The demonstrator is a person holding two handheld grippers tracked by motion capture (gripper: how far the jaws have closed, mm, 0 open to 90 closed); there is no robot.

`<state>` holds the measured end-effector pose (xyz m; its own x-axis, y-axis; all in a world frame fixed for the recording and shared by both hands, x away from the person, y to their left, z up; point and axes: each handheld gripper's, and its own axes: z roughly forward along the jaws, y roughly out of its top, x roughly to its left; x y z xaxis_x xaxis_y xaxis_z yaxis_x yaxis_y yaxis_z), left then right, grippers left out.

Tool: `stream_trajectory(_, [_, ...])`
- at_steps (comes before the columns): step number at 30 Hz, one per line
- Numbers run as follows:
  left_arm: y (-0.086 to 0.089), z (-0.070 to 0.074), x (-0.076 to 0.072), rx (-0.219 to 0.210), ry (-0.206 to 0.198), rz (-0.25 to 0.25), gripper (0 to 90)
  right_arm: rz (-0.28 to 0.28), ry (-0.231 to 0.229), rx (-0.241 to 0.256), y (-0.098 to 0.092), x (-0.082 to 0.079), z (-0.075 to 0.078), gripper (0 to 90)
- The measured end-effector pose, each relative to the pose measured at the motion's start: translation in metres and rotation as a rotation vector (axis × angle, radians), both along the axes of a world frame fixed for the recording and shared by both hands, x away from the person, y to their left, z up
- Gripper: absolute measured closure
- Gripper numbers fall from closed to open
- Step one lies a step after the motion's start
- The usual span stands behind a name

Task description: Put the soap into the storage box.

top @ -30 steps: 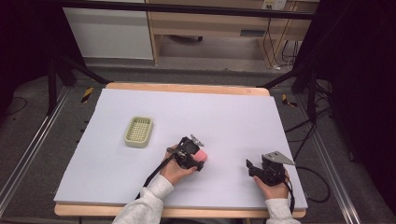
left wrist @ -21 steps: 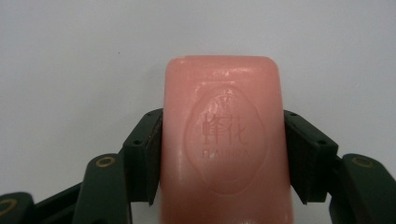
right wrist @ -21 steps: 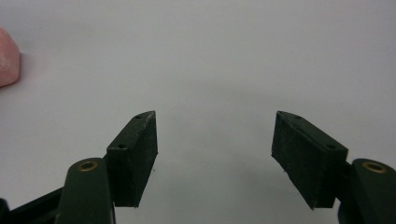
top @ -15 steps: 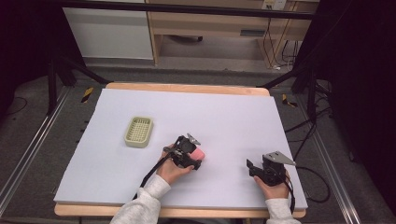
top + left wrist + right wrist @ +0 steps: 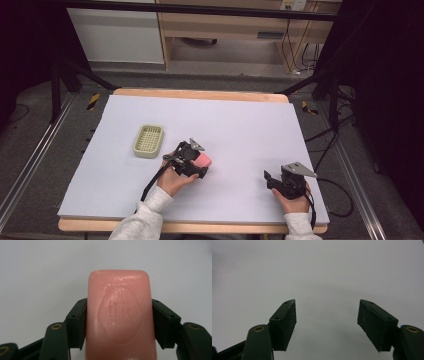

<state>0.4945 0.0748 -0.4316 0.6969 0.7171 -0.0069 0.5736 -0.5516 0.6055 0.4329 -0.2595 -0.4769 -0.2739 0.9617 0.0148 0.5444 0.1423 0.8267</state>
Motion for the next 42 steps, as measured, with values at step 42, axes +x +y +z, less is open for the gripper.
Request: stream_trajectory(42, [0.095,0.043,-0.002,-0.065,-0.078,0.158,37.1,-0.009,0.003,0.005,-0.001,0.0,0.0,31.3])
